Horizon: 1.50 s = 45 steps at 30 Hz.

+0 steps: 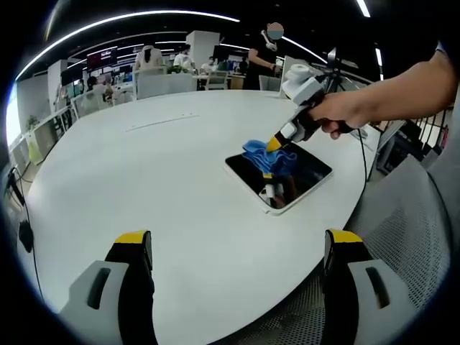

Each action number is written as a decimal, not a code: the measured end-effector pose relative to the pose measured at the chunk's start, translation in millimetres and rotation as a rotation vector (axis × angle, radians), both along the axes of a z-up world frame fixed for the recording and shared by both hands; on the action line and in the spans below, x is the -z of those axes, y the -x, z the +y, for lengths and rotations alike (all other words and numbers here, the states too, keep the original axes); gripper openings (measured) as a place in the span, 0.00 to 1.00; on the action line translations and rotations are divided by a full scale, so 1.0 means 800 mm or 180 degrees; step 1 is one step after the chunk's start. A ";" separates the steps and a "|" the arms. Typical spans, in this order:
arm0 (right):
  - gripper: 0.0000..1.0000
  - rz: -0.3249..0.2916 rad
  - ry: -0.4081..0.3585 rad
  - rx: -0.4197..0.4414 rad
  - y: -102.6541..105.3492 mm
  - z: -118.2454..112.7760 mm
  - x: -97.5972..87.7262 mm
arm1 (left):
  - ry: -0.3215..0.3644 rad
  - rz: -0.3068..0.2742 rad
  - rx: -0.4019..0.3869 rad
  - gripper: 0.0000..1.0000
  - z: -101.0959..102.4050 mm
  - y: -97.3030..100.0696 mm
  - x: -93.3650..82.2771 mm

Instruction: Wipe the mirror surface with the cleaning cloth until all visible marks leave the cleaned area.

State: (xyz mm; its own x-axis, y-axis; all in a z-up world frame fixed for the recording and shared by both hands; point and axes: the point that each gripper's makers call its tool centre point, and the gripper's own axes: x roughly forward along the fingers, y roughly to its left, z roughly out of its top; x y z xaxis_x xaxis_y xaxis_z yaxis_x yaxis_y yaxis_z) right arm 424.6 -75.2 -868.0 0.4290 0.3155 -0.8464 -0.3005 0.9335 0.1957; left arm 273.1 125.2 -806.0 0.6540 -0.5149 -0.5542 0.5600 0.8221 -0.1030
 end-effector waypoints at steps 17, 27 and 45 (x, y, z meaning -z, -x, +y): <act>0.00 -0.0050 -0.0054 0.0037 -0.010 0.001 0.000 | -0.0033 0.0010 -0.0005 0.99 0.001 0.000 0.002; 0.00 -0.0056 0.0012 0.0020 -0.009 -0.009 0.001 | -0.0030 0.0015 -0.0001 0.99 0.001 0.000 0.003; 0.00 -0.0035 0.0052 0.0073 -0.006 -0.035 -0.001 | -0.0026 0.0004 -0.0018 0.99 0.002 -0.001 0.002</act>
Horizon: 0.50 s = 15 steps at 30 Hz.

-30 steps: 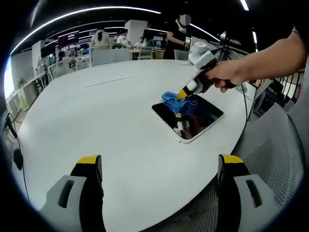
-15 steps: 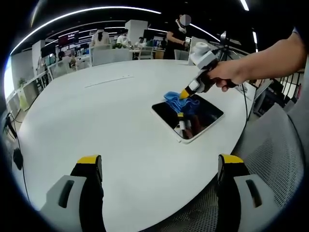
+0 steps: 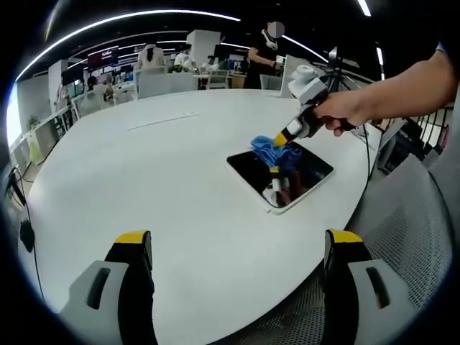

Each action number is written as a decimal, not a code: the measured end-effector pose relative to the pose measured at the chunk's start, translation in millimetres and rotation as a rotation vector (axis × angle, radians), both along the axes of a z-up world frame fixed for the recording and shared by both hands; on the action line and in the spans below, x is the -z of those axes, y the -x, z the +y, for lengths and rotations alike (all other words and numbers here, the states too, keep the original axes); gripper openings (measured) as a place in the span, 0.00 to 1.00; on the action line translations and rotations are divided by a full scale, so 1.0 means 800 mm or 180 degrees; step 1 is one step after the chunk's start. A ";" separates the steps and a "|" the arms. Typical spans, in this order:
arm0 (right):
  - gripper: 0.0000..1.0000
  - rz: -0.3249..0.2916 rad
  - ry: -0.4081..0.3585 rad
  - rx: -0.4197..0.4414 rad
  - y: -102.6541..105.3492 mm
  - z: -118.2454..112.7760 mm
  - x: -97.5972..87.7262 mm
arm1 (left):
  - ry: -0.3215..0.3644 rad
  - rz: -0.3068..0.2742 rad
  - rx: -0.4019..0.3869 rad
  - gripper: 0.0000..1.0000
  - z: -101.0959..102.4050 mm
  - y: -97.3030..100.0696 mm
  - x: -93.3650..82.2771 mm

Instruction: Wipe the mirror surface with the cleaning cloth until all visible marks leave the cleaned area.

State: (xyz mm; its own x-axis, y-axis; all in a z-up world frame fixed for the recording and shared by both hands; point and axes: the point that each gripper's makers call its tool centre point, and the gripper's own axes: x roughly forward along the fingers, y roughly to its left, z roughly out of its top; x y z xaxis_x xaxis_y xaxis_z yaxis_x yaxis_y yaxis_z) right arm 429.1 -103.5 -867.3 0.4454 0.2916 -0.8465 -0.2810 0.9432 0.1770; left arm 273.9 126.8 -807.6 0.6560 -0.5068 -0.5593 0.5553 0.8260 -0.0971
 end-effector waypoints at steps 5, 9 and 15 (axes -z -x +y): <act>0.00 0.0007 0.0013 0.0013 0.001 -0.007 0.000 | -0.0004 0.0001 -0.0006 0.99 0.000 0.000 0.000; 0.00 0.0011 0.0017 0.0032 0.000 -0.015 0.001 | -0.0004 0.0000 -0.0008 0.99 0.000 0.000 0.000; 0.00 0.0021 0.0040 0.0049 0.001 -0.023 0.000 | -0.0006 -0.0008 -0.0018 0.99 0.001 -0.001 0.000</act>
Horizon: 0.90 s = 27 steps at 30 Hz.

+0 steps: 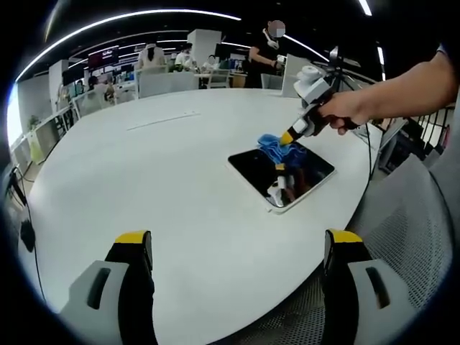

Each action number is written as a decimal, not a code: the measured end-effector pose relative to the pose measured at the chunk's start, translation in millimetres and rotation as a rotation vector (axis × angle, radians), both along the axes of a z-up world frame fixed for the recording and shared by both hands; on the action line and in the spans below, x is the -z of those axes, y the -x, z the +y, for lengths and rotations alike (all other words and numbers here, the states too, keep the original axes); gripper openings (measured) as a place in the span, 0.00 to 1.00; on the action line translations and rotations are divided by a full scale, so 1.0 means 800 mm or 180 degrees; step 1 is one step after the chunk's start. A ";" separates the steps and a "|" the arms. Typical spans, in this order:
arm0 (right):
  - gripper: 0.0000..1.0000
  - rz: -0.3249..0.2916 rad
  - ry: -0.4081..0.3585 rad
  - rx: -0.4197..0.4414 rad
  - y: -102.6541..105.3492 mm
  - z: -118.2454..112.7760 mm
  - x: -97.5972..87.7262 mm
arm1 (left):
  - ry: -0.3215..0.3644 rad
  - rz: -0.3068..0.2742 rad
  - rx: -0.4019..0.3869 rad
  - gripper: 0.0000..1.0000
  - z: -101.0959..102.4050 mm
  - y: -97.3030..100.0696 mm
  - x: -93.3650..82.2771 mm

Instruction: Wipe the mirror surface with the cleaning cloth until all visible marks leave the cleaned area.

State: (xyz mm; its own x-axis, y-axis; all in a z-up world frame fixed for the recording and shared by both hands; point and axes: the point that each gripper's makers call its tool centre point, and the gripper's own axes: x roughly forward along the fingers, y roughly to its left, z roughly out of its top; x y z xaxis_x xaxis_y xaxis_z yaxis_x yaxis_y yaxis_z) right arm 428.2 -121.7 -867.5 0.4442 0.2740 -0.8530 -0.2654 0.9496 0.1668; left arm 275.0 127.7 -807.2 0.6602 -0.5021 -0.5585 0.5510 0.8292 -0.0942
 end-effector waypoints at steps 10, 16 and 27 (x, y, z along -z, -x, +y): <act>0.00 0.0007 0.0024 0.0021 0.002 -0.008 0.000 | 0.0010 -0.0007 -0.0010 0.99 0.000 0.000 -0.001; 0.00 0.0017 0.0008 0.0059 0.001 -0.011 0.001 | 0.0012 -0.0009 -0.0009 0.99 0.000 0.000 -0.002; 0.00 -0.0045 0.0034 0.0113 0.004 -0.010 0.000 | 0.0018 -0.0013 -0.0004 0.99 0.000 0.000 -0.001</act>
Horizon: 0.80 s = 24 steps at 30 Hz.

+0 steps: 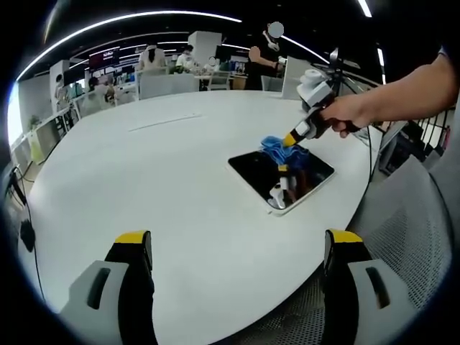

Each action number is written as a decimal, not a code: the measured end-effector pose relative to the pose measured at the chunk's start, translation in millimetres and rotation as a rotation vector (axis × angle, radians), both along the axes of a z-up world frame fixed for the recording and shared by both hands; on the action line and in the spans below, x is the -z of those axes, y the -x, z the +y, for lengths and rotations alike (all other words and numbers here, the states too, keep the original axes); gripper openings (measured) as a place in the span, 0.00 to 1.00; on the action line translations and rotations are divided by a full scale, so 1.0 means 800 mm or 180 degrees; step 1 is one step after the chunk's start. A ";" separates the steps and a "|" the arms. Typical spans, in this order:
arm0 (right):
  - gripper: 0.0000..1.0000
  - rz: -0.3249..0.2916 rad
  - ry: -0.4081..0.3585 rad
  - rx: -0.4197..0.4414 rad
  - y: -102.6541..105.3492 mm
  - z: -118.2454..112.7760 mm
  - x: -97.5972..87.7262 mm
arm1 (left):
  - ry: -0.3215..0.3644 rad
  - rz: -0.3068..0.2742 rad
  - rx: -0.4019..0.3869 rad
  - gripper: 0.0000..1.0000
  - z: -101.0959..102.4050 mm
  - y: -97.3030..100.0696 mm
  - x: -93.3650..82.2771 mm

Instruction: Wipe the mirror surface with the cleaning cloth until all visible marks leave the cleaned area.

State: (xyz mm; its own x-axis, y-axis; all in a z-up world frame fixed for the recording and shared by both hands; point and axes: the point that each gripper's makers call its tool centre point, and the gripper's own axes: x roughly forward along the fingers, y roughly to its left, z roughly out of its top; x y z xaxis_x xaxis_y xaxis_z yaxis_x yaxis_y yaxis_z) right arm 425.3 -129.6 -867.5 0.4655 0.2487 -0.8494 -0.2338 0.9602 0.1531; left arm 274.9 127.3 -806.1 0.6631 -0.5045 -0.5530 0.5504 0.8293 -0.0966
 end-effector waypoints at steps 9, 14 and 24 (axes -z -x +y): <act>0.00 -0.0010 -0.0024 0.0055 0.016 0.000 0.000 | 0.0025 0.0006 -0.0001 0.99 -0.001 0.000 -0.001; 0.00 -0.0009 -0.0032 0.0049 0.027 0.001 0.001 | 0.0059 -0.0005 0.0002 0.99 -0.002 0.000 -0.004; 0.00 -0.0006 -0.0080 0.0050 0.054 0.004 0.000 | 0.0058 -0.0003 0.0005 0.99 -0.002 0.000 -0.003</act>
State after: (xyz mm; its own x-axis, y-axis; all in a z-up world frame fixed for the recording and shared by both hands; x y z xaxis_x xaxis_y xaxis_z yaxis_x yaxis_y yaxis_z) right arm 382.4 -126.1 -867.8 0.4710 0.2627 -0.8421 -0.2190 0.9596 0.1768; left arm 274.8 125.5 -804.0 0.6629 -0.5154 -0.5431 0.5517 0.8266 -0.1110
